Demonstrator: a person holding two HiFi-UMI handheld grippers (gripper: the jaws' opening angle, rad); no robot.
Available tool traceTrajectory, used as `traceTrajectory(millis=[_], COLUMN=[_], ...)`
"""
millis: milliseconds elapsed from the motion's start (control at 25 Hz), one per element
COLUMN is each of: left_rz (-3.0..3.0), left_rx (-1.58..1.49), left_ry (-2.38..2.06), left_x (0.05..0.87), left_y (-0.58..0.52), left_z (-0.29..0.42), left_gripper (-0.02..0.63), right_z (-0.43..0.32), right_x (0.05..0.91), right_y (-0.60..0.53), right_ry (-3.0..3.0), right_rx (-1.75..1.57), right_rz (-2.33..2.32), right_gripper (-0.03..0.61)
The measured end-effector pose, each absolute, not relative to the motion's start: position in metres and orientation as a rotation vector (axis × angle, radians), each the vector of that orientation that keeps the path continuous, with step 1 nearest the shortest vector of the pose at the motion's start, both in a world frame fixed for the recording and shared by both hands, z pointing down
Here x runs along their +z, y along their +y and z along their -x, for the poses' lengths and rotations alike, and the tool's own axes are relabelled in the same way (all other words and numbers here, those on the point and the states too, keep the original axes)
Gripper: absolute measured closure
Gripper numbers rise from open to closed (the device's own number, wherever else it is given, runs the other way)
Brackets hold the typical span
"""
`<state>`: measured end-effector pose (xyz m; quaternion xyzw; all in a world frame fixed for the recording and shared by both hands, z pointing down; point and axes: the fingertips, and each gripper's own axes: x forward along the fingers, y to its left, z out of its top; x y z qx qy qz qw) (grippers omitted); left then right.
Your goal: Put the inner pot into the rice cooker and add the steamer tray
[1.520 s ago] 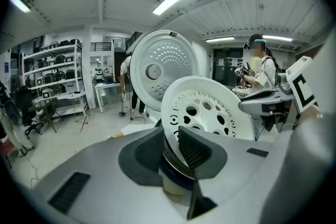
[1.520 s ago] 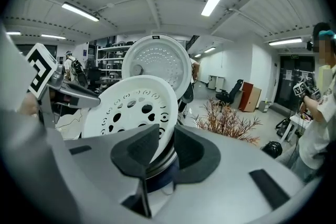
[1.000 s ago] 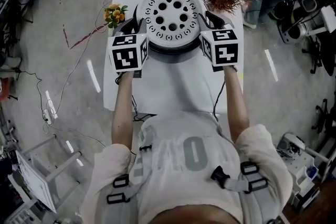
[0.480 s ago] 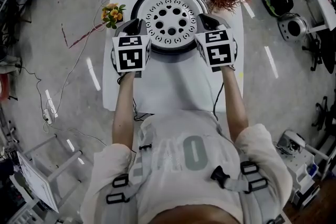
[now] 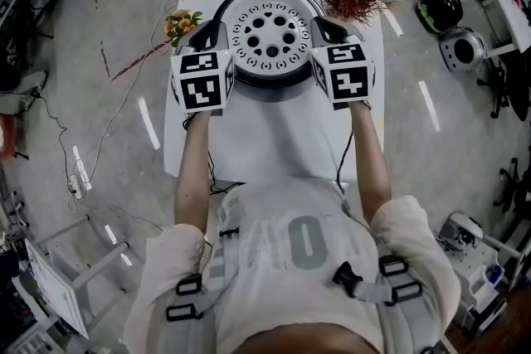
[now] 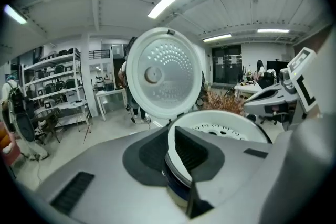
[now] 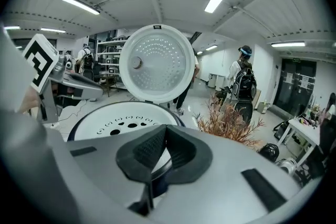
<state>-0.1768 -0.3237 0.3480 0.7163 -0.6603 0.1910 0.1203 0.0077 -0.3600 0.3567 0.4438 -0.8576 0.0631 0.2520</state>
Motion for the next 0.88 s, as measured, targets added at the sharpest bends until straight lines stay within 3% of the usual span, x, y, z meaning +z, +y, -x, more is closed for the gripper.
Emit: traceTrajectory(millis=[480, 880], left_rz=[-2.318, -2.287], left_rx=[0.092, 0.069], left_ry=[-2.136, -2.254], left_x=[0.228, 0.247], left_y=[-0.281, -0.226], left_z=[0.160, 0.150], left_gripper=[0.560, 0.594], right_z=[0.008, -0.001], right_x=[0.269, 0.268], right_y=[-0.322, -0.269], right_ry=[-2.648, -2.696], right_rx=[0.042, 0.067], right_rz=[-1.277, -1.360], right_gripper=[0.569, 0.569])
